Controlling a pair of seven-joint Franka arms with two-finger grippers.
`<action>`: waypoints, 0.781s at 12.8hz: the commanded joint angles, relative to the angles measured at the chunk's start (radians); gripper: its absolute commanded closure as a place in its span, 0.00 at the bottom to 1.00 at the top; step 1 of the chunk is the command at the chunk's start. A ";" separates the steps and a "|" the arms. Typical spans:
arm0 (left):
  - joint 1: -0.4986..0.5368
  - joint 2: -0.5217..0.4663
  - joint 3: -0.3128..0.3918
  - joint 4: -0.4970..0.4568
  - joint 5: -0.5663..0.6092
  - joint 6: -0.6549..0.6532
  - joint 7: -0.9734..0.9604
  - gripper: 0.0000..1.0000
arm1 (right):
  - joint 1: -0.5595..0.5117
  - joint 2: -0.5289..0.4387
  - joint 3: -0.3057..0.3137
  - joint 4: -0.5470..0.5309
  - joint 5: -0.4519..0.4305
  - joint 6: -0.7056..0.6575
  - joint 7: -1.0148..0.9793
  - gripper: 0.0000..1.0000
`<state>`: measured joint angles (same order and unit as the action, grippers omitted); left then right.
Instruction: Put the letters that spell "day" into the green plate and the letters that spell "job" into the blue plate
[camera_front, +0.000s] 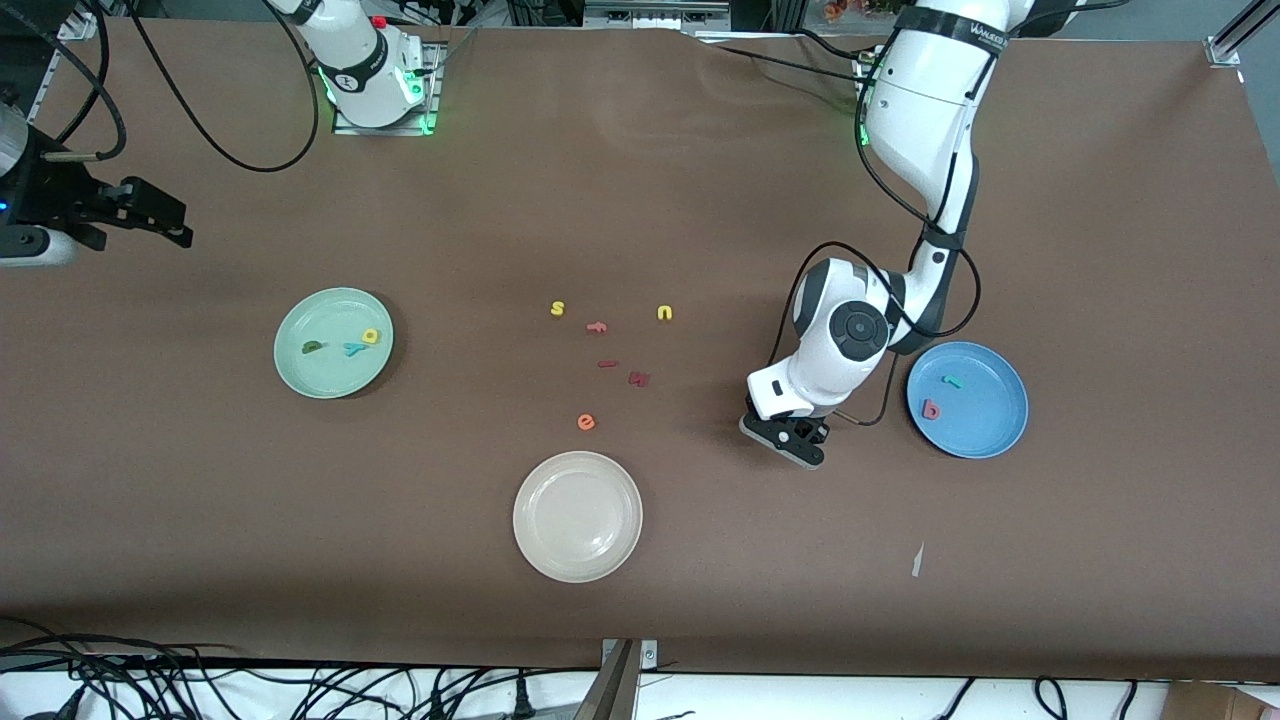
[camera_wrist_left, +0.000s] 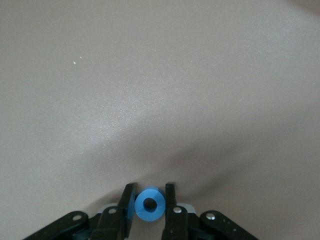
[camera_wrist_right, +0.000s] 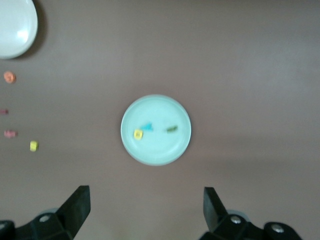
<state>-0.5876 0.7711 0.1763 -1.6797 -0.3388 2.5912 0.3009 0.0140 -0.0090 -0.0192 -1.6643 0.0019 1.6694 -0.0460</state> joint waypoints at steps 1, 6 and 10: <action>-0.012 0.025 0.006 0.017 0.027 0.003 -0.006 0.88 | -0.016 0.001 0.002 -0.008 0.012 0.059 0.005 0.00; 0.070 -0.120 0.005 0.006 0.146 -0.193 -0.002 0.88 | -0.016 -0.003 -0.002 0.000 -0.011 -0.036 -0.009 0.00; 0.225 -0.260 -0.054 -0.093 0.185 -0.330 0.023 0.85 | -0.016 -0.006 0.001 -0.006 -0.034 -0.031 -0.012 0.00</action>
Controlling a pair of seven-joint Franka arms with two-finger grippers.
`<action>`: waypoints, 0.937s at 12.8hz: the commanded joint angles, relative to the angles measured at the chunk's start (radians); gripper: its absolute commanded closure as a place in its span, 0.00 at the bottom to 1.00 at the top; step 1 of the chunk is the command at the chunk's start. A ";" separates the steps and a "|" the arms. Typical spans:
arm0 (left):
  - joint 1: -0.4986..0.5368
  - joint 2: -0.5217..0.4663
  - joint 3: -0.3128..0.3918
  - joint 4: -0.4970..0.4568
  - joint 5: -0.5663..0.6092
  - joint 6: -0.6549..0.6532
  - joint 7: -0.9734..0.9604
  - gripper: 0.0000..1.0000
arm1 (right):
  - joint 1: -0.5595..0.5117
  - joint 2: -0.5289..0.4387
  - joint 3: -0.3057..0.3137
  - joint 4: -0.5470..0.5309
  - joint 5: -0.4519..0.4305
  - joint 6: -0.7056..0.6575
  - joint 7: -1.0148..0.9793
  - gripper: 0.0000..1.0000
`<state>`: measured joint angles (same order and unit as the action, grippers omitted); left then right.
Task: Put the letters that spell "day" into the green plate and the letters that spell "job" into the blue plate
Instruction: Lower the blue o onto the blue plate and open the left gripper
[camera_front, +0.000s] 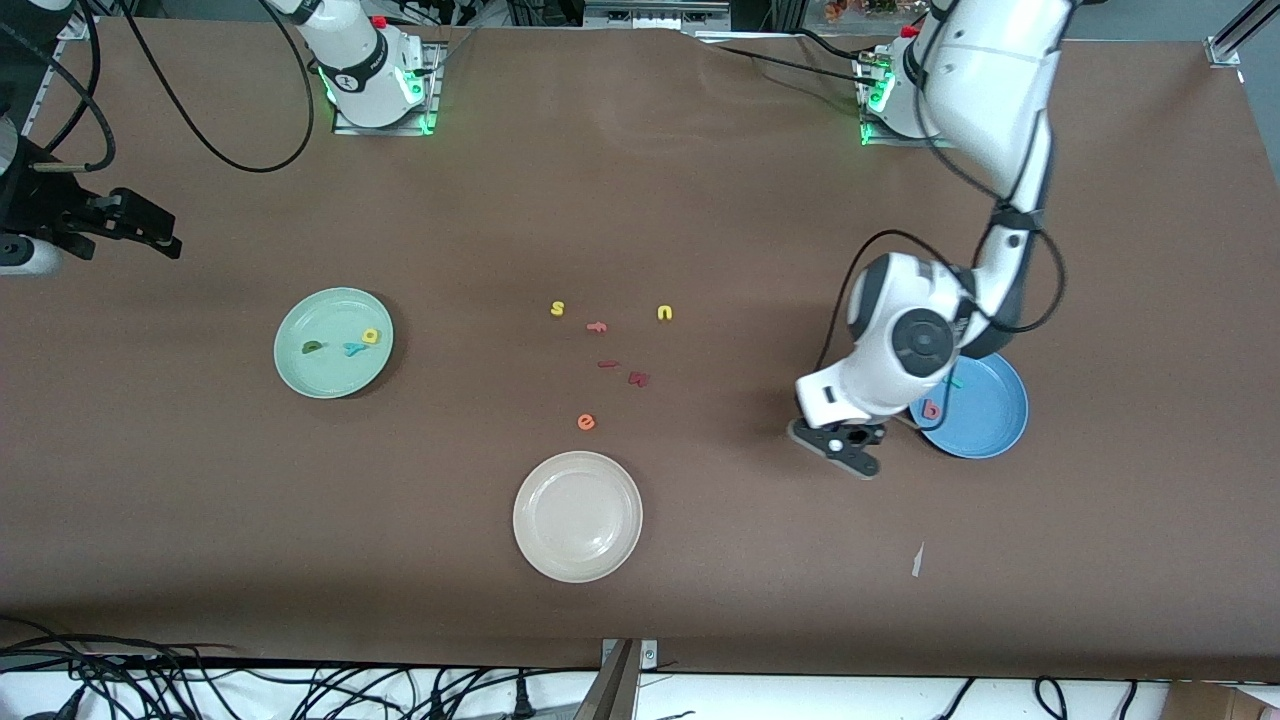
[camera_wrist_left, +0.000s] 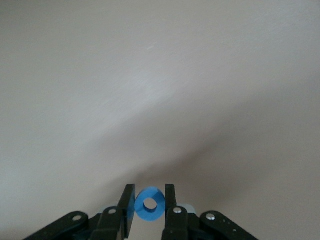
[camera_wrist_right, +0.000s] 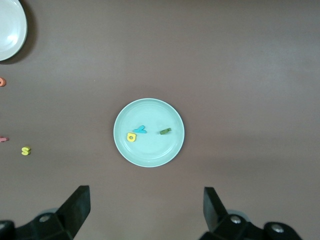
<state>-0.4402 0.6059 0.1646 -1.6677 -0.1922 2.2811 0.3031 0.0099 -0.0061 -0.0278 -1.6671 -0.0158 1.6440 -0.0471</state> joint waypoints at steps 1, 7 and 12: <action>0.113 -0.124 -0.048 -0.150 0.056 -0.020 0.074 0.84 | -0.011 -0.009 0.012 -0.002 -0.016 -0.012 -0.011 0.00; 0.294 -0.176 -0.050 -0.302 0.080 0.012 0.319 0.65 | -0.011 -0.006 0.013 0.000 -0.009 0.011 0.051 0.00; 0.310 -0.190 -0.050 -0.352 0.079 0.020 0.309 0.00 | -0.008 -0.006 0.014 0.000 -0.006 0.002 0.124 0.00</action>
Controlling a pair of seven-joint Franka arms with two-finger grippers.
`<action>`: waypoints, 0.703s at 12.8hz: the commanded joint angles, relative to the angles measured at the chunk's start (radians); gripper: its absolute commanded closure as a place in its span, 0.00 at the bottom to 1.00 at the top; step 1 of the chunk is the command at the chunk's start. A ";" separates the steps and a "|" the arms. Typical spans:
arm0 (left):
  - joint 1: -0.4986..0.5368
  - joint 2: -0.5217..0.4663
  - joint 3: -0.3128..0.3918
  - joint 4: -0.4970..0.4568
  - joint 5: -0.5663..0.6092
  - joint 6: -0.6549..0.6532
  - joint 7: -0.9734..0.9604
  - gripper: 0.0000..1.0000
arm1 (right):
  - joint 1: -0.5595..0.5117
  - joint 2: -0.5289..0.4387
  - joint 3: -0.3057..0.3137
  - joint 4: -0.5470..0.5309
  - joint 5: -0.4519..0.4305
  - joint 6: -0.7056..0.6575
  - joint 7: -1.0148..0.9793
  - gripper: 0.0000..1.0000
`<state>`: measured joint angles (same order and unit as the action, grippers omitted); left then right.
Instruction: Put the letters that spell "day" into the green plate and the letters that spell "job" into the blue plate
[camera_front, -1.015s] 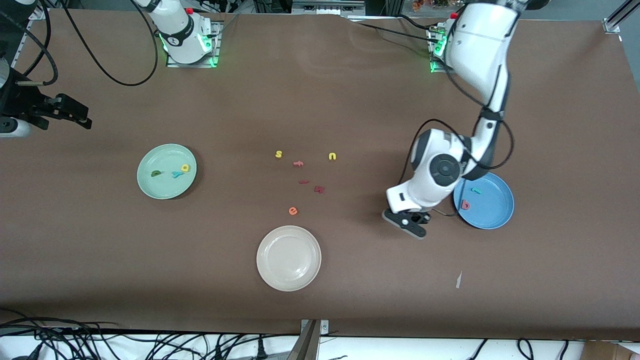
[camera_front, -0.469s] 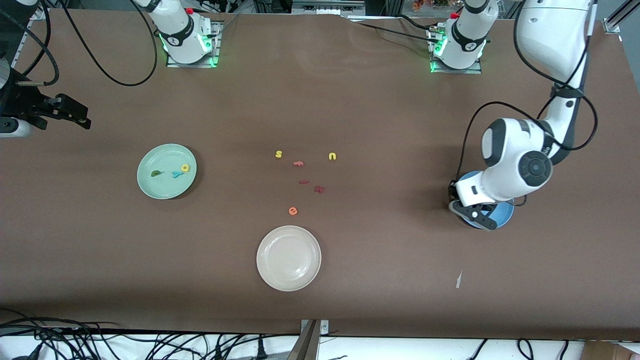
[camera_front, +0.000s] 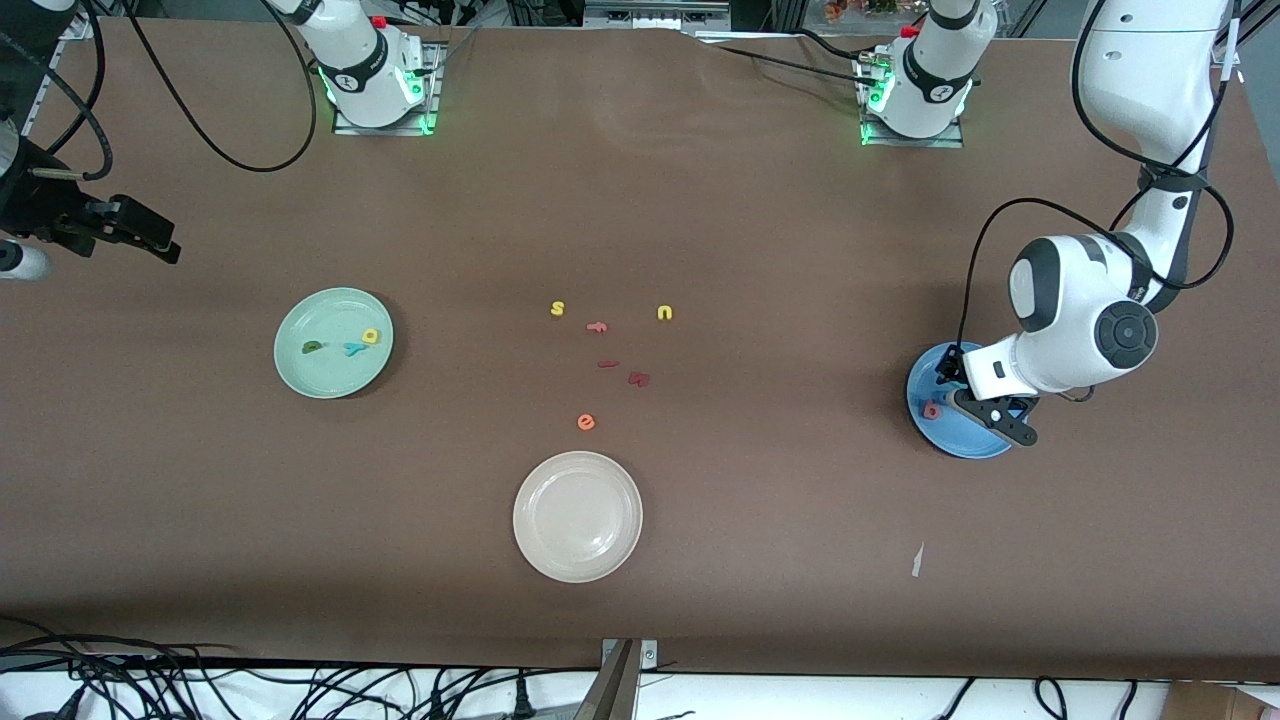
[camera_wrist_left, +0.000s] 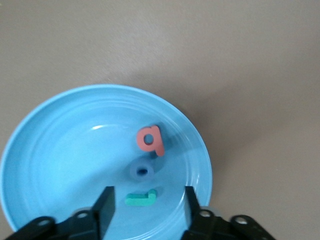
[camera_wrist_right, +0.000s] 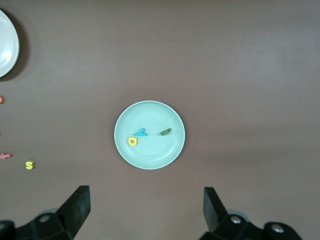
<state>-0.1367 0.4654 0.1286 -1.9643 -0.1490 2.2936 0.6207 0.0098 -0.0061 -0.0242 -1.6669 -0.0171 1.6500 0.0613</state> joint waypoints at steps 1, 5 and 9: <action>0.023 -0.109 -0.014 -0.101 0.035 0.003 -0.009 0.00 | -0.008 -0.006 0.010 -0.001 -0.004 -0.004 0.015 0.00; 0.057 -0.341 -0.015 -0.234 0.034 0.000 -0.006 0.00 | -0.008 -0.005 0.010 -0.001 -0.004 0.002 0.015 0.00; 0.060 -0.519 -0.044 -0.226 0.037 -0.119 -0.018 0.00 | -0.008 -0.005 0.010 -0.001 -0.001 0.002 0.015 0.00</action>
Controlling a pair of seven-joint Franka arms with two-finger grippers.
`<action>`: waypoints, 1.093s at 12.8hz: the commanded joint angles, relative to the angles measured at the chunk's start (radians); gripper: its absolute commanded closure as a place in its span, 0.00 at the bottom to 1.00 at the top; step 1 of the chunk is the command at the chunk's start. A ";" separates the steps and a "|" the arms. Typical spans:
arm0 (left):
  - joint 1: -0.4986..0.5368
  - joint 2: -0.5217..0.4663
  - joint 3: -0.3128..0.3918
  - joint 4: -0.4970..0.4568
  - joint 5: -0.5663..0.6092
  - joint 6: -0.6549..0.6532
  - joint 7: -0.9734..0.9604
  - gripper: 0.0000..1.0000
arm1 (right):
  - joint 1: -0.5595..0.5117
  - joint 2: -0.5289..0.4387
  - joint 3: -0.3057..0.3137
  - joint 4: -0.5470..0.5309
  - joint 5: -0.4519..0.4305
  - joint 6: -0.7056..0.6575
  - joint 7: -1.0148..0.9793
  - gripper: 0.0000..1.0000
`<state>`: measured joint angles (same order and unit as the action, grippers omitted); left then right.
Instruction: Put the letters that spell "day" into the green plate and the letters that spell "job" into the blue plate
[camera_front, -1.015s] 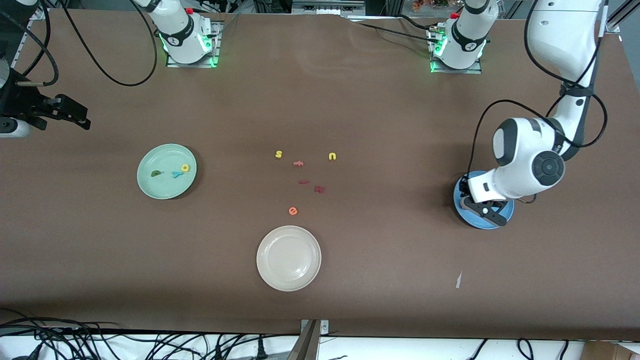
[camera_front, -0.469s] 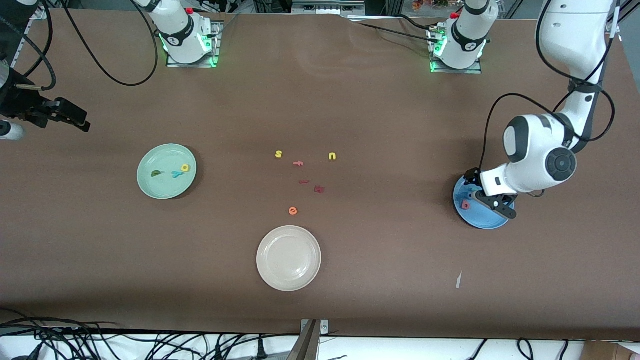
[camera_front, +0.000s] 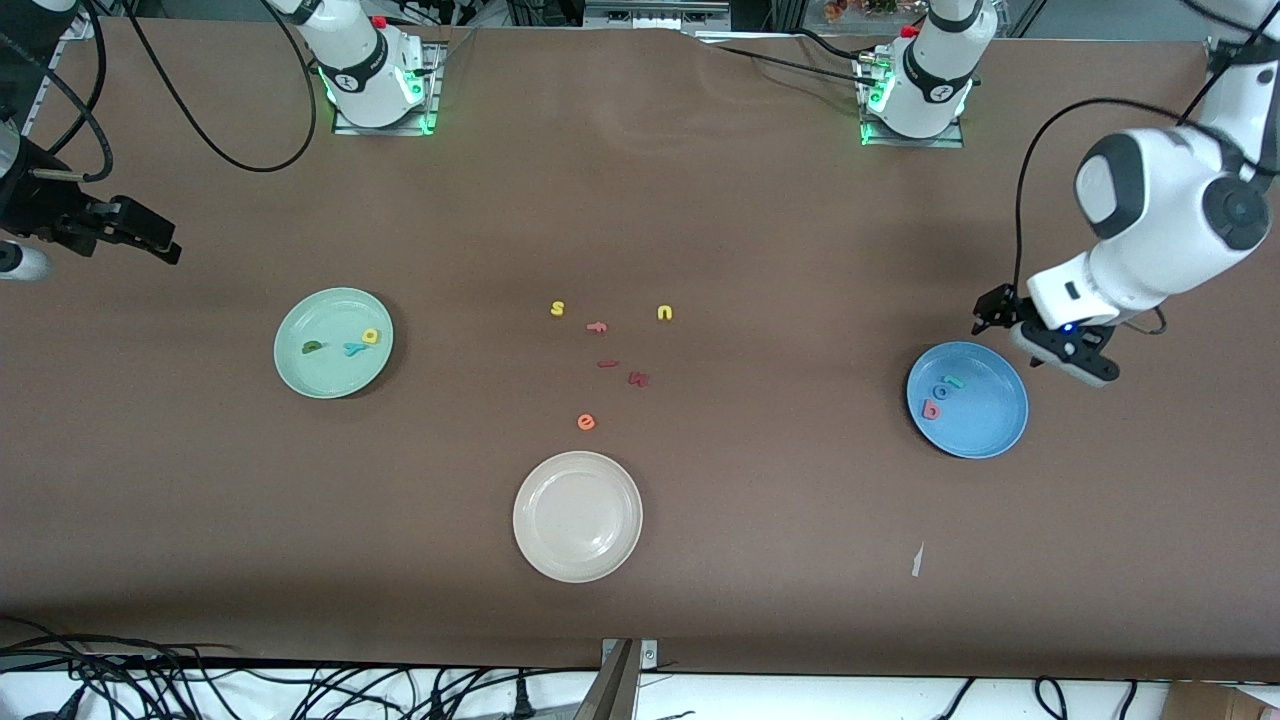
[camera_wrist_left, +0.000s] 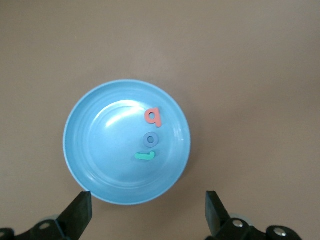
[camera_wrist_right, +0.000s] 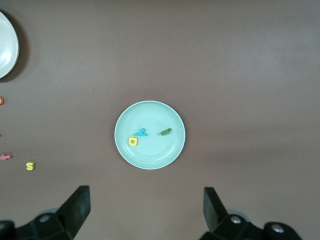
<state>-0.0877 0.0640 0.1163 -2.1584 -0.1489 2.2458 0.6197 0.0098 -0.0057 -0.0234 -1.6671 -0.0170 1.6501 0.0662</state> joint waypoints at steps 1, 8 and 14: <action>0.025 -0.169 -0.032 -0.029 0.038 -0.121 -0.021 0.00 | -0.008 -0.005 0.010 0.000 -0.001 0.002 0.011 0.00; 0.048 -0.231 -0.095 0.368 0.189 -0.658 -0.138 0.00 | -0.008 -0.004 0.010 0.000 0.003 0.002 0.011 0.00; 0.054 -0.141 -0.144 0.569 0.201 -0.807 -0.354 0.00 | -0.011 -0.004 0.008 0.000 0.003 0.002 0.011 0.00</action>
<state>-0.0497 -0.1558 -0.0251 -1.6801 0.0375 1.4810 0.3106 0.0098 -0.0054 -0.0230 -1.6673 -0.0166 1.6501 0.0677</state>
